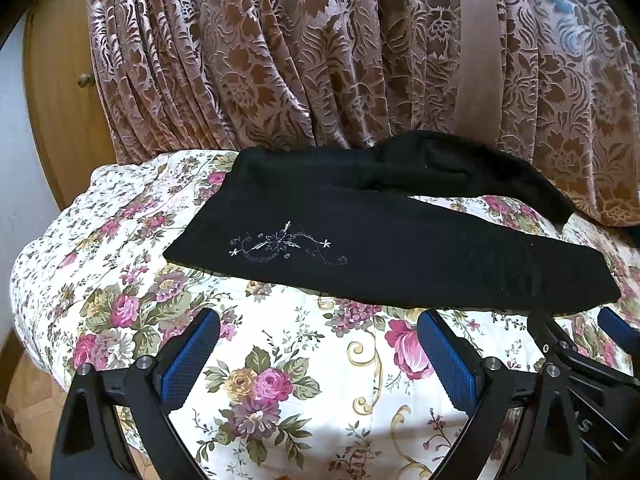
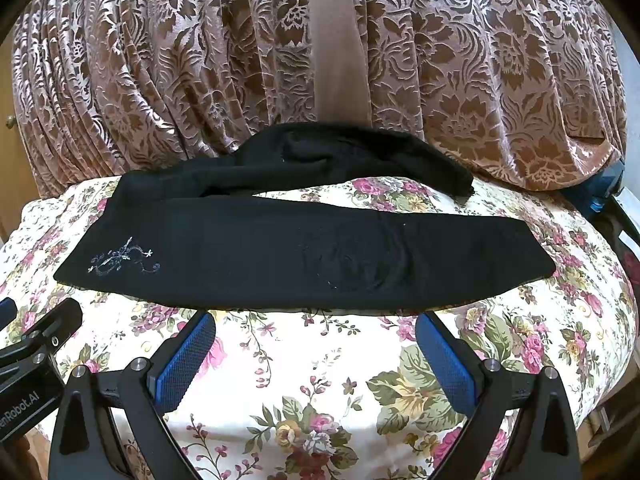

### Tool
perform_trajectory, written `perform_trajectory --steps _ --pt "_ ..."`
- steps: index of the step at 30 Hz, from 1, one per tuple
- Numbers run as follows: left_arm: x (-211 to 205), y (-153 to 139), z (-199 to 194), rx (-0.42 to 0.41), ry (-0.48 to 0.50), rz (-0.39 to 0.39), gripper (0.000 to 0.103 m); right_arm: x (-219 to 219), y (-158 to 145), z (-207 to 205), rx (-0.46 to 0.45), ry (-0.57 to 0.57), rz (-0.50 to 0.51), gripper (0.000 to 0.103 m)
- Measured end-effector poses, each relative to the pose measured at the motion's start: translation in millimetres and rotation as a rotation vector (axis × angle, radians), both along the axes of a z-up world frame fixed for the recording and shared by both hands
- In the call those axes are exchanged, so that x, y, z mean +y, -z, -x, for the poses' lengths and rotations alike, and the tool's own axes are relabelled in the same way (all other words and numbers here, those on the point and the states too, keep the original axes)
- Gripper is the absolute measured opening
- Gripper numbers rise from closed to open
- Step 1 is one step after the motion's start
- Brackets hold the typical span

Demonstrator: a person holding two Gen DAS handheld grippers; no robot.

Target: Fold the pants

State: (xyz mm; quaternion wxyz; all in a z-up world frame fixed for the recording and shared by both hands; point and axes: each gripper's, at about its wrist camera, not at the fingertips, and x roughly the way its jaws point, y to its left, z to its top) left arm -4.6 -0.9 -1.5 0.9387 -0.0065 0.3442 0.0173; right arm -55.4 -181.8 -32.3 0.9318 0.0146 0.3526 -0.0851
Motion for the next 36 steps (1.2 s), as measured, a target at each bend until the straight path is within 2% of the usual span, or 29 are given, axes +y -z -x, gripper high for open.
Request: perform_trajectory --steps 20,23,25,27,28,29,31,33,36 --pt "-4 10 -8 0.046 0.022 0.006 0.099 -4 7 -2 0.026 -0.003 -0.009 0.102" --pt "-5 15 -13 0.067 0.051 0.032 0.102 -8 10 -5 0.037 -0.009 -0.029 0.102" --pt "2 24 -22 0.128 0.126 0.135 0.103 -15 13 -8 0.048 -0.06 -0.1 0.099" --pt "18 37 -38 0.213 0.184 0.274 0.103 -34 19 -10 0.063 -0.13 -0.274 0.099" --pt "25 43 -43 0.226 0.178 0.288 0.103 -52 23 -11 0.066 -0.157 -0.403 0.099" --pt "32 47 -48 0.232 0.174 0.298 0.103 -67 26 -10 0.063 -0.142 -0.468 0.103" --pt "47 53 -56 0.243 0.163 0.342 0.103 -106 33 -8 0.045 -0.113 -0.595 0.103" --pt "68 62 -69 0.276 0.153 0.395 0.103 -141 40 -2 0.04 -0.046 -0.643 0.103" --pt "89 68 -80 0.279 0.122 0.436 0.103 -196 49 8 0.03 0.071 -0.705 0.103"
